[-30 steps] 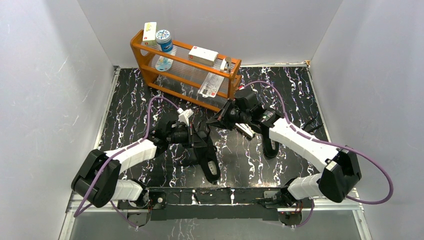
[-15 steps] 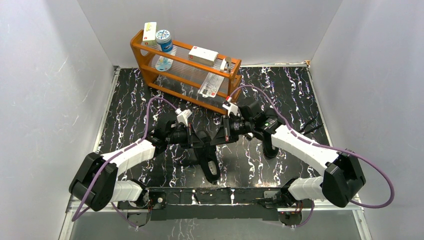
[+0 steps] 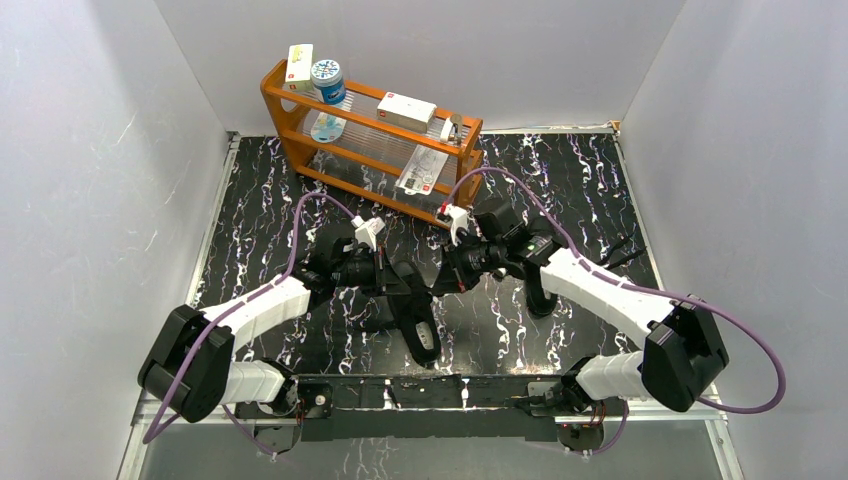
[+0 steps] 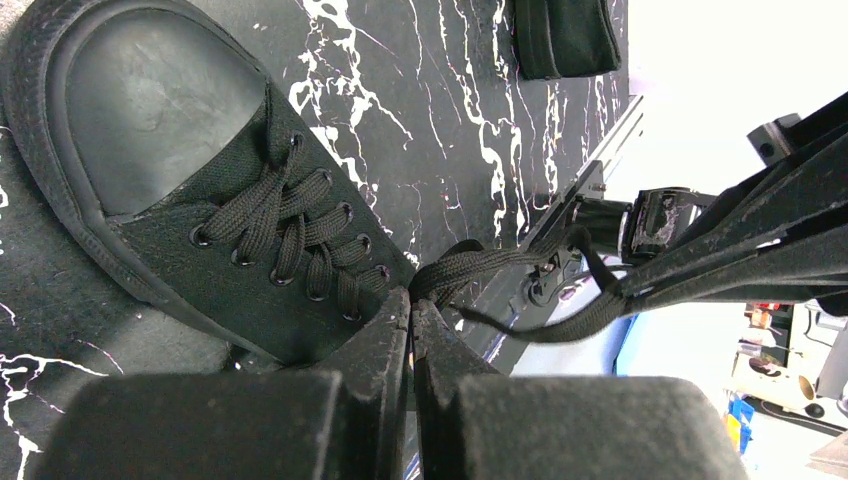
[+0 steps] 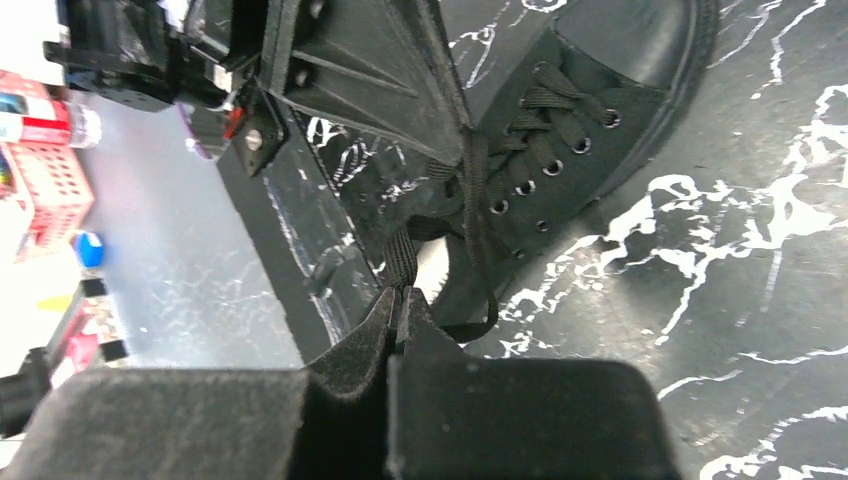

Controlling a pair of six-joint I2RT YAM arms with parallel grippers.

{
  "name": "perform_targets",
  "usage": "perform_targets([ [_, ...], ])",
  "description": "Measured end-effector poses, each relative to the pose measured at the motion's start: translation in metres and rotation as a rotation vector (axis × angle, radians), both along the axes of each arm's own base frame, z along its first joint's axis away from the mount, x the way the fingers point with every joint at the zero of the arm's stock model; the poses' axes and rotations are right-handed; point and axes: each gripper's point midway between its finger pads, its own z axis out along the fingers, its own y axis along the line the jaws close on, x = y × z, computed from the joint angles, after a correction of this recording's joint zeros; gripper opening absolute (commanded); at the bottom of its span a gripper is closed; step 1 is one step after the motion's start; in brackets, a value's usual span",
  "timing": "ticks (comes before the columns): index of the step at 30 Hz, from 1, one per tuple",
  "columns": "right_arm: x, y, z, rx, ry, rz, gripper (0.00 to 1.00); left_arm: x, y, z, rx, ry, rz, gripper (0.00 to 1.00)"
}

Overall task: Tie the shoes
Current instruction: Cross the shoelace with the shoelace.

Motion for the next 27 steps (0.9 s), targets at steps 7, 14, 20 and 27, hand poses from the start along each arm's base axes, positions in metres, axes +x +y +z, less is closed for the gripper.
perform_targets([
  [7, 0.025, -0.003, 0.006, -0.100, -0.171, 0.066, 0.00, -0.002, 0.000, 0.000, 0.004, 0.005, -0.011, 0.00],
  [14, 0.030, -0.005, -0.013, -0.224, -0.282, 0.139, 0.00, -0.003, -0.001, 0.002, -0.004, 0.006, -0.019, 0.00],
  [20, 0.009, 0.012, -0.024, -0.372, -0.481, 0.209, 0.00, -0.003, -0.001, 0.002, -0.004, 0.017, -0.014, 0.00],
  [27, -0.002, 0.016, -0.041, -0.450, -0.434, 0.142, 0.00, -0.004, -0.001, 0.002, -0.007, 0.025, -0.009, 0.00],
])
